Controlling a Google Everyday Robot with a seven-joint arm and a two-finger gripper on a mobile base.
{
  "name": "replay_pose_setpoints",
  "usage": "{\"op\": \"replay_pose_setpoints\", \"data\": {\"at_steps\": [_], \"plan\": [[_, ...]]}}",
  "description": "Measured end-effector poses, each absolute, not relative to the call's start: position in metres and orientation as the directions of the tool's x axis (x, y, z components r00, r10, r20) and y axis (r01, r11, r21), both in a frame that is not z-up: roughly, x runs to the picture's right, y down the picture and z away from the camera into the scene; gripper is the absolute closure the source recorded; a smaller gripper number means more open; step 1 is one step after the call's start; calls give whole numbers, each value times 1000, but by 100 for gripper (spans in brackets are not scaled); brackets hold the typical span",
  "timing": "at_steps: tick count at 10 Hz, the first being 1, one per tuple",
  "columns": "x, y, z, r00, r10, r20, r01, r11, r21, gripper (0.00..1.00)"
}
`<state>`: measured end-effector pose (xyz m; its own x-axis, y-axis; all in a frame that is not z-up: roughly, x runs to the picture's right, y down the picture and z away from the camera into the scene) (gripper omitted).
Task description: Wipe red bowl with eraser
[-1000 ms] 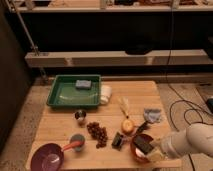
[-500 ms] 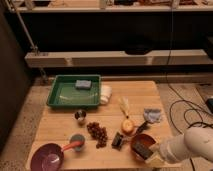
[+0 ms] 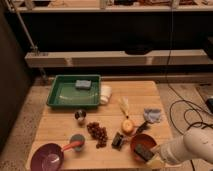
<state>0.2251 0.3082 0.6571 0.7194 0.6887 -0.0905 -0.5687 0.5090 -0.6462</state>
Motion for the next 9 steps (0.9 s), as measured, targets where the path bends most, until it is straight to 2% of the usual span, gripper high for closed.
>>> {"op": "replay_pose_setpoints", "data": {"at_steps": [5, 9], "plan": [[240, 297, 688, 691, 708, -142, -630, 495, -599, 100], [231, 282, 694, 686, 718, -121, -633, 506, -586, 100]]}}
